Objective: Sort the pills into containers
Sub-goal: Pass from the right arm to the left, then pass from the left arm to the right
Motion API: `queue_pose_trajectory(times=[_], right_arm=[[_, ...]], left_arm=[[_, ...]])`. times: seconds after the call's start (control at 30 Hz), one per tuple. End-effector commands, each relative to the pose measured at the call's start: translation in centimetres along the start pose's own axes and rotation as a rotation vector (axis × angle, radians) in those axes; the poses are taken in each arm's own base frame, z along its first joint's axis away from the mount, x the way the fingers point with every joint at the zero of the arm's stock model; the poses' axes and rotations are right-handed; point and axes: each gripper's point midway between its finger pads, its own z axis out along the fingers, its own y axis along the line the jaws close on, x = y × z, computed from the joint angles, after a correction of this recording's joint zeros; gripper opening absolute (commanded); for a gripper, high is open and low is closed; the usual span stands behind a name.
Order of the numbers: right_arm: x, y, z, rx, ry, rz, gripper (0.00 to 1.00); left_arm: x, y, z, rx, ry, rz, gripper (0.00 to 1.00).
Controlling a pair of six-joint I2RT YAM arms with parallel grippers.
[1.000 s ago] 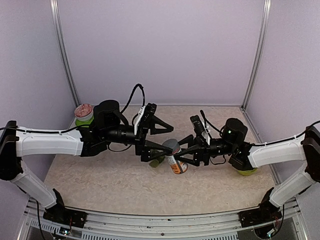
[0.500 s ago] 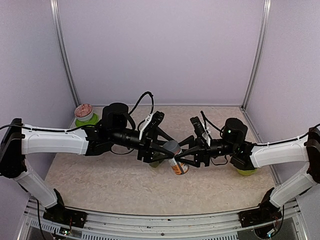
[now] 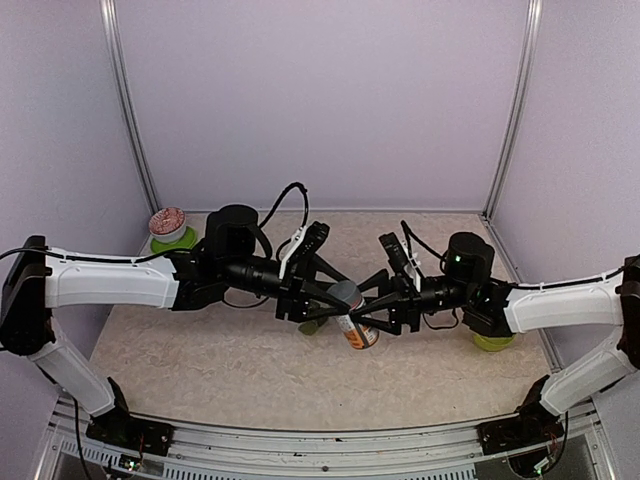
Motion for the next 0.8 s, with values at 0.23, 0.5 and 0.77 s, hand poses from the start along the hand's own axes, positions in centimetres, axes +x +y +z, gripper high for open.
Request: queue_pose_trajectory(times=[0.23,0.5,0.77], right_arm=[[-5.1,-3.7,-3.7,0.408,-0.053,-0.07,1.0],[-8.8,0.0,-10.8,0.532,-0.479,-0.088,1.0],[-7.6,-1.0,-9.4,0.507,-0.41,-0.021,1.0]], left_arm=[[-5.0,0.6,-3.1,-0.146,-0.218,0.112,0.18],[-8.0,0.9,-5.9,-0.228,-0.425,0.134,0.19],[-8.3,1.2,-4.8,-0.192,-0.502,0.067,0.19]])
